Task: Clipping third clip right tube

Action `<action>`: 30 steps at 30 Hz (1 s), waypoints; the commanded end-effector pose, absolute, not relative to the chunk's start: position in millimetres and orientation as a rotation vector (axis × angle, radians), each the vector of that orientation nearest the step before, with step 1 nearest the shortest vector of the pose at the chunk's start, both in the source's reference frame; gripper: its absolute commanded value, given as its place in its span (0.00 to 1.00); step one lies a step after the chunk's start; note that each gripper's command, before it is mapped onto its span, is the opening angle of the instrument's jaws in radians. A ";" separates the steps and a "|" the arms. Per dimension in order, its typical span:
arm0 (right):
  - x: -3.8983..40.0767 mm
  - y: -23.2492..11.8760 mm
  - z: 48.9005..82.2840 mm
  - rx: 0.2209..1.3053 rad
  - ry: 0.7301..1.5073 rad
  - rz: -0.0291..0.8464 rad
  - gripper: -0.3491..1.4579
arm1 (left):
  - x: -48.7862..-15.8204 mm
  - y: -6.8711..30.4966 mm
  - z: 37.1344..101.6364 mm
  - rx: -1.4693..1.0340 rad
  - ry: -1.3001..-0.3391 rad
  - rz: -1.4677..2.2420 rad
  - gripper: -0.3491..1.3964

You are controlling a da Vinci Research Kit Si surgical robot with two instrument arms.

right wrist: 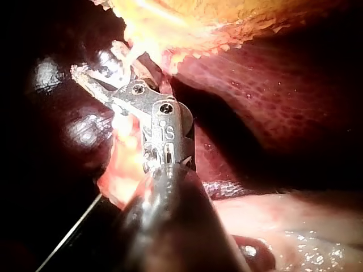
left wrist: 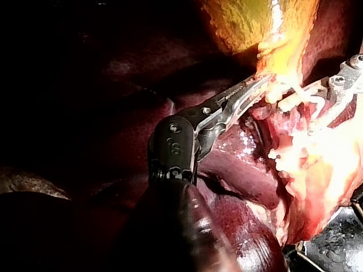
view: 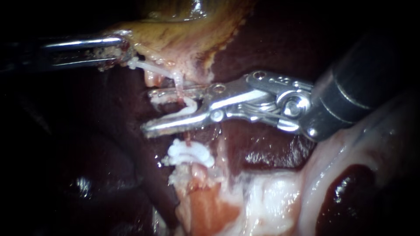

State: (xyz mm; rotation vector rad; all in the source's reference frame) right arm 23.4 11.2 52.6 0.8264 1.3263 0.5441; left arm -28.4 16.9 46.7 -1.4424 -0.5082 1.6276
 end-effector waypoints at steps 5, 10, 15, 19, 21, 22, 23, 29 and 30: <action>23.5 11.5 50.4 0.872 1.360 0.533 0.43 | -28.3 16.9 46.8 -1.442 -0.508 1.628 0.00; 23.4 11.5 50.1 0.936 1.348 0.527 0.40 | -28.3 16.8 46.8 -1.442 -0.508 1.628 0.00; 22.8 11.5 50.1 0.976 1.326 0.585 0.31 | -28.3 16.8 46.9 -1.443 -0.507 1.628 0.00; 22.2 11.4 50.0 1.023 1.293 0.651 0.15 | -28.4 16.8 46.9 -1.443 -0.507 1.628 0.00; 22.0 11.5 50.0 1.040 1.278 0.668 0.09 | -28.4 16.8 46.9 -1.443 -0.507 1.628 0.00; 22.0 11.5 50.0 1.049 1.273 0.677 0.07 | -28.4 16.8 46.9 -1.443 -0.507 1.628 0.00; 21.9 11.5 50.0 1.053 1.271 0.681 0.04 | -28.4 16.8 47.0 -1.443 -0.507 1.629 0.00; 21.5 11.4 49.9 1.044 1.240 0.707 0.00 | -28.4 16.7 47.2 -1.443 -0.506 1.629 0.00; 21.5 11.4 49.9 1.042 1.231 0.705 0.00 | -28.4 16.7 47.2 -1.443 -0.506 1.629 0.00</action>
